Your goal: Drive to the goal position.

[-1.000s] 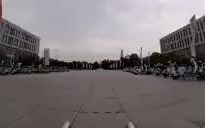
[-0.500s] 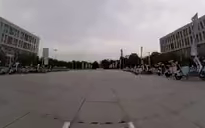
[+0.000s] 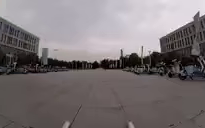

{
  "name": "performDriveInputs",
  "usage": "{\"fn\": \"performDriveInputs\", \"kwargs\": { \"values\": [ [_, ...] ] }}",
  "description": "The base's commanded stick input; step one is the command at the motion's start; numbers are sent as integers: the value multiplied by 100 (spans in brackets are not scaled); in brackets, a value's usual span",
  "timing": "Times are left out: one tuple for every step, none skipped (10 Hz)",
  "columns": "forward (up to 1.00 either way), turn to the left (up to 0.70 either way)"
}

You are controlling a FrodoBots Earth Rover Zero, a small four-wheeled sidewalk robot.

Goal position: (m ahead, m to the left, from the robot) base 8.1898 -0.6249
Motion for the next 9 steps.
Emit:
{"fn": "performDriveInputs", "kwargs": {
  "values": [
    [60,0],
    [60,0],
    [60,0],
    [60,0],
    [60,0],
    [60,0],
    [60,0],
    [60,0],
    [60,0]
  ]
}}
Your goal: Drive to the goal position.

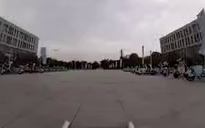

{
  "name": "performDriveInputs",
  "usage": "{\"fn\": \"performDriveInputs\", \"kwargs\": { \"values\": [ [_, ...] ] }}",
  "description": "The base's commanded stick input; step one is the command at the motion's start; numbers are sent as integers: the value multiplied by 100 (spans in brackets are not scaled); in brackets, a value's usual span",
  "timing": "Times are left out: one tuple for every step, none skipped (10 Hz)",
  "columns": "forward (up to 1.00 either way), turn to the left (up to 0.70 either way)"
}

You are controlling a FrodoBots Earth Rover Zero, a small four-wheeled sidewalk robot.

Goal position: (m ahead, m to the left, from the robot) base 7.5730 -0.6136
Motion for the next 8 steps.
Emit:
{"fn": "performDriveInputs", "kwargs": {
  "values": [
    [60,0],
    [60,0],
    [60,0],
    [60,0],
    [60,0],
    [60,0],
    [60,0],
    [60,0]
  ]
}}
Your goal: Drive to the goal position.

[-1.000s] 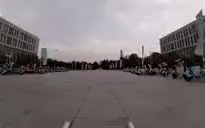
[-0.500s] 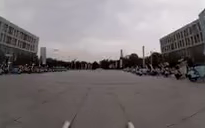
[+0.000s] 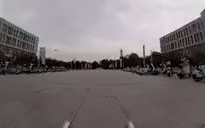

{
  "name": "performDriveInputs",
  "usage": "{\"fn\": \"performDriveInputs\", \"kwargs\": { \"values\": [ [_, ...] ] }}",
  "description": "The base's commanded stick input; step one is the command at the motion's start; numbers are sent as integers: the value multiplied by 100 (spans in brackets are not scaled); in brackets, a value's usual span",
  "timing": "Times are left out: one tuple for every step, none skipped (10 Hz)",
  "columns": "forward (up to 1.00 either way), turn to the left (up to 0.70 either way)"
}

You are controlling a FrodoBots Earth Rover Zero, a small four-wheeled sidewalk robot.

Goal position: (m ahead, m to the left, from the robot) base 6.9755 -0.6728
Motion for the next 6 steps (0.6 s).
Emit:
{"fn": "performDriveInputs", "kwargs": {
  "values": [
    [60,0],
    [60,0],
    [60,0],
    [60,0],
    [60,0],
    [60,0]
  ]
}}
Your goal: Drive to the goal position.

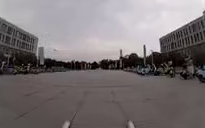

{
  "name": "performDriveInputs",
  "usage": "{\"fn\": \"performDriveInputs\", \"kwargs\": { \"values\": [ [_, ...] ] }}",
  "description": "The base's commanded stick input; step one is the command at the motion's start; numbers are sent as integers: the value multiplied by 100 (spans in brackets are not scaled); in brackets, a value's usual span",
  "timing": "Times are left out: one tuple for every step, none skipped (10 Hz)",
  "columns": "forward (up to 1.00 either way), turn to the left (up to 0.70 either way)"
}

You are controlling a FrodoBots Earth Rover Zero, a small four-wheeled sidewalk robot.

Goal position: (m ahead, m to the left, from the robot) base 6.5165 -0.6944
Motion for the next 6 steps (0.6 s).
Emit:
{"fn": "performDriveInputs", "kwargs": {
  "values": [
    [60,0],
    [60,0],
    [60,0],
    [60,0],
    [60,0],
    [60,0]
  ]
}}
